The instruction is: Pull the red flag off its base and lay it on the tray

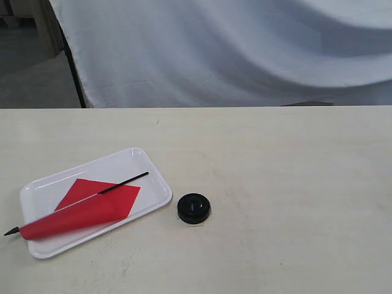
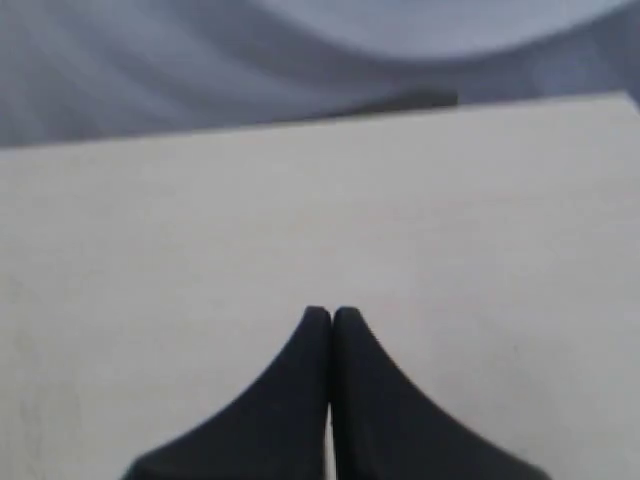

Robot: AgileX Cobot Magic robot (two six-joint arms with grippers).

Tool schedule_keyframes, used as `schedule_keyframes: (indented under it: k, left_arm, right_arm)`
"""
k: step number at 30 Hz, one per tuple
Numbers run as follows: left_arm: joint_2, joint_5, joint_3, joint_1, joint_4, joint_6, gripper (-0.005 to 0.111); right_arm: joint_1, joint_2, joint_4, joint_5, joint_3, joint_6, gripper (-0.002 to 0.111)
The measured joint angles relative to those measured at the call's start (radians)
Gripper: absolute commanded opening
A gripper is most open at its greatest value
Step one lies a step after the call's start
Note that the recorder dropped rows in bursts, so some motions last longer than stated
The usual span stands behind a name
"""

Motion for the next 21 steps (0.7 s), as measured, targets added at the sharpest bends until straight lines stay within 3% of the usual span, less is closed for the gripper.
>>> schedule_keyframes:
  k: [9, 16, 21]
  left_arm:
    - [0.000, 0.000, 0.000, 0.000, 0.000, 0.000, 0.000]
    - [0.000, 0.000, 0.000, 0.000, 0.000, 0.000, 0.000]
    - [0.000, 0.000, 0.000, 0.000, 0.000, 0.000, 0.000]
  right_arm:
    - [0.164, -0.457, 0.008, -0.282, 0.201, -0.009, 0.001]
    - [0.274, -0.691, 0.012, -0.310, 0.245, -0.040, 0.001]
    - [0.288, -0.792, 0.012, -0.310, 0.250, -0.063, 0.001]
